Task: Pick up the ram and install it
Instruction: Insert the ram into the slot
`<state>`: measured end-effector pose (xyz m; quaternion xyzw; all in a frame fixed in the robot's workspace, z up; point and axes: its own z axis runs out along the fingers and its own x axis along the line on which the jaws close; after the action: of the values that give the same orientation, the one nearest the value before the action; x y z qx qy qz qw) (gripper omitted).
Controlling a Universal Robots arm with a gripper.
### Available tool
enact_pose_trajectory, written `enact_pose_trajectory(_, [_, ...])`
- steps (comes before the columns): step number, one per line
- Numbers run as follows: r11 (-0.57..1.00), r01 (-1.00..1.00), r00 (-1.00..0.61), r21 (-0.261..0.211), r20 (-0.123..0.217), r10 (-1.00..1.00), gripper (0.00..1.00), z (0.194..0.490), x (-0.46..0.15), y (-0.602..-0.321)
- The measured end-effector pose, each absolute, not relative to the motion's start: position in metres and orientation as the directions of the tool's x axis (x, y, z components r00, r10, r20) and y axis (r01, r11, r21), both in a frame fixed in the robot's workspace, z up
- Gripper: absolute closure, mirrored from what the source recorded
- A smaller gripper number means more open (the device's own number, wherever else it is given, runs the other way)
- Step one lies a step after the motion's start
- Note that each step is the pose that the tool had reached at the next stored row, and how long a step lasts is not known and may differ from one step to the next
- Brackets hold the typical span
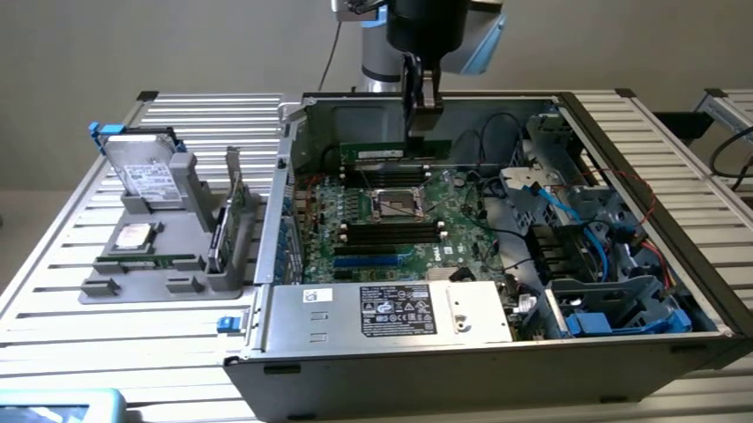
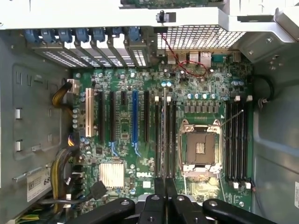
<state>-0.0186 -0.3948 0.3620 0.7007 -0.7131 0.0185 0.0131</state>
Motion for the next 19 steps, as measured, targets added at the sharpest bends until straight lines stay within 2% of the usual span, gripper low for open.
enact_pose_trajectory(16, [0.041, -0.999, -0.042, -0.008, 0.045, -0.998, 0.88, 0.344, -0.018, -0.385])
enact_pose_trajectory(19, [0.041, -0.999, -0.042, -0.009, 0.054, -0.998, 0.88, 0.341, -0.018, -0.385])
